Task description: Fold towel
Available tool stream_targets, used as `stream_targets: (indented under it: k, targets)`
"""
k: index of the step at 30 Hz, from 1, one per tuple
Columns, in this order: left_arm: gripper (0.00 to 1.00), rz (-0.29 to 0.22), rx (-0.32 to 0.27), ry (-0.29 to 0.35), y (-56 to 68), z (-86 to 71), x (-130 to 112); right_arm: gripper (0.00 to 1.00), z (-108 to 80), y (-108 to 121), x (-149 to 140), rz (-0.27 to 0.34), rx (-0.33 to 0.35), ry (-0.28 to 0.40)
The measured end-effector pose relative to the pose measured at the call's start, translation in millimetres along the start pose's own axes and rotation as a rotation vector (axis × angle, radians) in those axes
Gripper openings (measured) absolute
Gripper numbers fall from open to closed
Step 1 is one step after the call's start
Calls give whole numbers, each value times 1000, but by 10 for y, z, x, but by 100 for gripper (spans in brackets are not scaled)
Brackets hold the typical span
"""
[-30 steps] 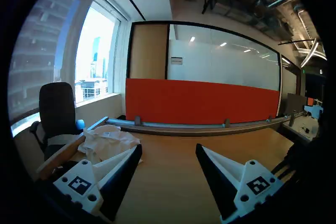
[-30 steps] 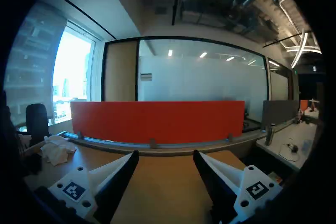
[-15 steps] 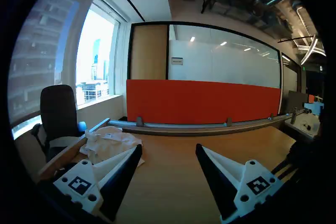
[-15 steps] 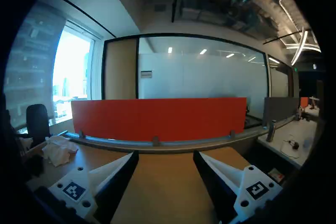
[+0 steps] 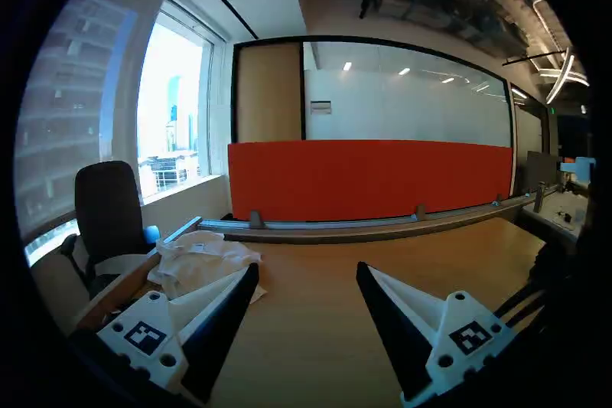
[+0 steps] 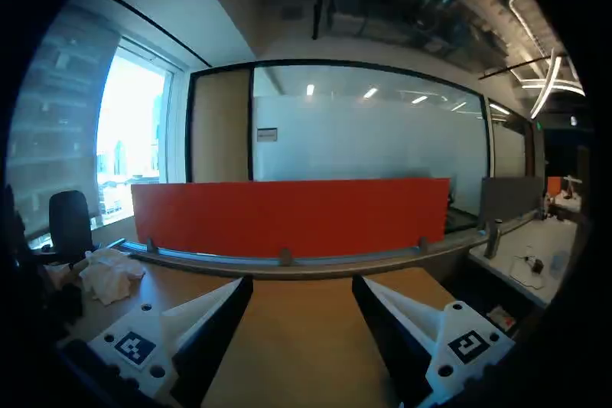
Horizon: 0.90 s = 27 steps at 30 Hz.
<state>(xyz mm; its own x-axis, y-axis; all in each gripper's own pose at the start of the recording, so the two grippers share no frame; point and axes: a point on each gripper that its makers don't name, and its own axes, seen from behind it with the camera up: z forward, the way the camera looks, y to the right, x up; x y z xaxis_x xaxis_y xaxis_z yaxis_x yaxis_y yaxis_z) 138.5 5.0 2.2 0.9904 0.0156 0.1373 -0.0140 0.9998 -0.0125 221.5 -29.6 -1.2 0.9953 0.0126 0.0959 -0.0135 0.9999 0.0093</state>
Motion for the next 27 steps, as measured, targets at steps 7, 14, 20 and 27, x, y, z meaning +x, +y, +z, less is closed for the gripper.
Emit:
stream_targets:
  k: [7,14,20,27]
  targets:
    - [95,4,7,21,28,-1,-99,100,-57,-81,44,-7,9,-1]
    - [95,7,3,40,26,-40,-307,100,-86,-161,17,2,20,4]
    - [95,10,0,60,26,-45,-541,100,-112,-219,-93,5,29,12]
    - [95,-2,-8,91,57,-3,-810,100,-120,-248,-310,-4,27,15]
